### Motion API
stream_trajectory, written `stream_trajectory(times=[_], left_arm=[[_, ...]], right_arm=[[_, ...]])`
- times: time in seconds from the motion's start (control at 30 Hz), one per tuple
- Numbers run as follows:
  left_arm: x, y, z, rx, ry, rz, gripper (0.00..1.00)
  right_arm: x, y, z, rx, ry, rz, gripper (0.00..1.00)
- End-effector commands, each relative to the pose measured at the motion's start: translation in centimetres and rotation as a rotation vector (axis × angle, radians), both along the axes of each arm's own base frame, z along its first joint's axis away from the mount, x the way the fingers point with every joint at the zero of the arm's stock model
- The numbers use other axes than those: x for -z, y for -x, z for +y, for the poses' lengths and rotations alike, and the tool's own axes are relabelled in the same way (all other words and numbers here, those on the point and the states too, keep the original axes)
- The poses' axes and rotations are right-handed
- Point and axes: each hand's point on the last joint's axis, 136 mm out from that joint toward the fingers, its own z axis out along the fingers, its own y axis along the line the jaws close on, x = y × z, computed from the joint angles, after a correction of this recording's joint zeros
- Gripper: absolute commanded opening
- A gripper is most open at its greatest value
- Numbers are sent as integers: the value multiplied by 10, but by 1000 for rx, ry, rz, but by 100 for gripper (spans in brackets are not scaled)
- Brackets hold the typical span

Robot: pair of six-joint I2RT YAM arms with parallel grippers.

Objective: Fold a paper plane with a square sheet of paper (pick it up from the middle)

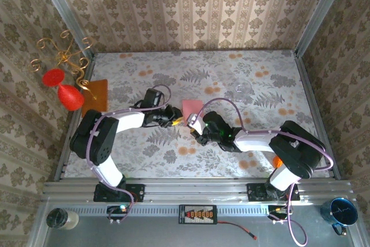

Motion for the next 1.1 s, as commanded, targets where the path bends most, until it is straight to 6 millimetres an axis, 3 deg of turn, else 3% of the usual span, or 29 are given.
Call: stream_trajectory(times=[0.0,0.17,0.33,0.47,0.7,1.07], left_arm=[[-7,-4,33,-17,-103,-57,27],[-35,-11,27,24,-84,-163,30],[-39,-11,0,125,-108,-200,30],[-26,-12,-19,202,-175,-186,29],[13,-12,-36,261,-232,-94,23],[48,2,-40,357,-314,-26,19]], right_arm=[[-8,13,4,-34,-54,67,9],[-4,28,9,-60,-104,168,6],[4,42,10,-66,-142,260,6],[8,51,11,-70,-163,324,6],[13,53,8,-39,-173,349,7],[16,22,-13,171,-130,330,6]])
